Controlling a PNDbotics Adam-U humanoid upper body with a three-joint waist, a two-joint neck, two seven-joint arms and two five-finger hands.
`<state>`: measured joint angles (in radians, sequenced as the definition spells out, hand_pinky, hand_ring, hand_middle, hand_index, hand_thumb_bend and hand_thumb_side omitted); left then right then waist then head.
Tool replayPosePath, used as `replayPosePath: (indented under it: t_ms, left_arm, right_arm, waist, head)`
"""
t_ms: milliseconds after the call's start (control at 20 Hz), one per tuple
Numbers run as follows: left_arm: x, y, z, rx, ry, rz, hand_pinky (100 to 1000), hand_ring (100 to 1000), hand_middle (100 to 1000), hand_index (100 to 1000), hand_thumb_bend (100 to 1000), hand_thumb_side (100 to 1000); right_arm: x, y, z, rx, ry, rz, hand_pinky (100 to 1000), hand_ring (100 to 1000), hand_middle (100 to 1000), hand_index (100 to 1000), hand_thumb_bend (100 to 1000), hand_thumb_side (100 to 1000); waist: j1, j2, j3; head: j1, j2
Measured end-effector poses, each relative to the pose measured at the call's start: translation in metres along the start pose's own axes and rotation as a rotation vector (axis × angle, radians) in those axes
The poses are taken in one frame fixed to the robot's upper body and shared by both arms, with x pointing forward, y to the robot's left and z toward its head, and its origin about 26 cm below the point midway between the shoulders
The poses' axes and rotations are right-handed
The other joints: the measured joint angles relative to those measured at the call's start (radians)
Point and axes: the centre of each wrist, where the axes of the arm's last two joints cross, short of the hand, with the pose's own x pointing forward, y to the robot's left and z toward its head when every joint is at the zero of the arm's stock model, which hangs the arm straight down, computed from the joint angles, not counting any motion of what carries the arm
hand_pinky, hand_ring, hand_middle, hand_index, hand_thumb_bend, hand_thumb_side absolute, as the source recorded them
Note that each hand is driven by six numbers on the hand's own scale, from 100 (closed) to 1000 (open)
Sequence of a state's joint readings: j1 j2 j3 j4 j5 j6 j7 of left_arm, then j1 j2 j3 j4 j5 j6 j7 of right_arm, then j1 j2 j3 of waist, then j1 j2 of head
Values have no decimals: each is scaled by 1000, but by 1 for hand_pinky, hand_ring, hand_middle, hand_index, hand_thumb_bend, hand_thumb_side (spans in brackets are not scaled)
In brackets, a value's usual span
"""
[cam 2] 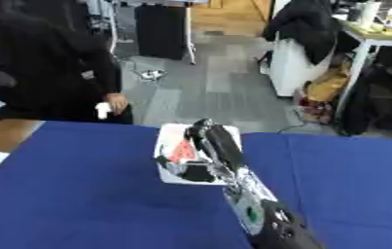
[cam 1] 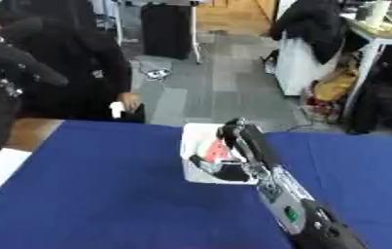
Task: Pick up objects on the table and place them in the box.
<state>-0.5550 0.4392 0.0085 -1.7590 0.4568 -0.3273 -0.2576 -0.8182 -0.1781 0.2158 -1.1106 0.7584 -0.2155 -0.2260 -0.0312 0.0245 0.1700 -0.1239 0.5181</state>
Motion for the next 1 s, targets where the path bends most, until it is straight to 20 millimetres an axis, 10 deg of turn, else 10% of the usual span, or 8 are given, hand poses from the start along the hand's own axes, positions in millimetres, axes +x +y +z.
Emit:
replayPosePath:
  t_ms: [1000]
  left_arm:
    - [-1, -6, -6, -10, -2, 24, 611, 583, 723, 674, 131, 849]
  right_arm:
    - [-49, -81, -37, 89, 22, -50, 100, 100, 218, 430, 574, 436]
  waist:
    - [-16, 0, 36]
  head:
    - [48, -2]
